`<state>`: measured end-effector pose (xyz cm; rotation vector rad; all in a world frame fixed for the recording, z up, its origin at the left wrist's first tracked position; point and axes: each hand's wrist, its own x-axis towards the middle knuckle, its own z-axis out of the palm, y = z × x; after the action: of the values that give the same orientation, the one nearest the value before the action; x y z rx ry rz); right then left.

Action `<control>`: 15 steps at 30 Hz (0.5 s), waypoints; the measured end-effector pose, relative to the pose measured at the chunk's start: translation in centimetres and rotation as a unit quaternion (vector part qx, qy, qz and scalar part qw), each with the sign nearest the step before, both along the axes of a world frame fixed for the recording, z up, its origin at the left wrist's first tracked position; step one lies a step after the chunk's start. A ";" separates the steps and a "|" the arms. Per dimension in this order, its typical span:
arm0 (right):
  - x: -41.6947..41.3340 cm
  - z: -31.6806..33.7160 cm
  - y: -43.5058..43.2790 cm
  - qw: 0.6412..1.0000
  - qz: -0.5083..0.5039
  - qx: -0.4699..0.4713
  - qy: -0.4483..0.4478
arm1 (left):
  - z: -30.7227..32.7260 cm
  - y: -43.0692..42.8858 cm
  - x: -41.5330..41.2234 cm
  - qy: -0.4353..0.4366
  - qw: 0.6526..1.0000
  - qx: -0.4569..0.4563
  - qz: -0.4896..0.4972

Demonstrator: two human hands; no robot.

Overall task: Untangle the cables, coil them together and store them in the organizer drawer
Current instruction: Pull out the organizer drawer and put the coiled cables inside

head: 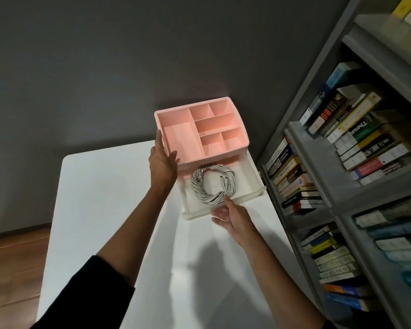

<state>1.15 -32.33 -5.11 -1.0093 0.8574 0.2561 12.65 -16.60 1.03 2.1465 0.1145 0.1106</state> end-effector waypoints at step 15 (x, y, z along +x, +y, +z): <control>7.1 -1.0 1.2 0.990 0.044 0.016 -0.130 | 0.0 0.7 1.4 0.044 0.998 0.037 0.000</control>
<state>8.24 -31.18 -6.13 -1.0250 0.5723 0.2071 14.02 -15.88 1.05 2.2260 0.1640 0.0201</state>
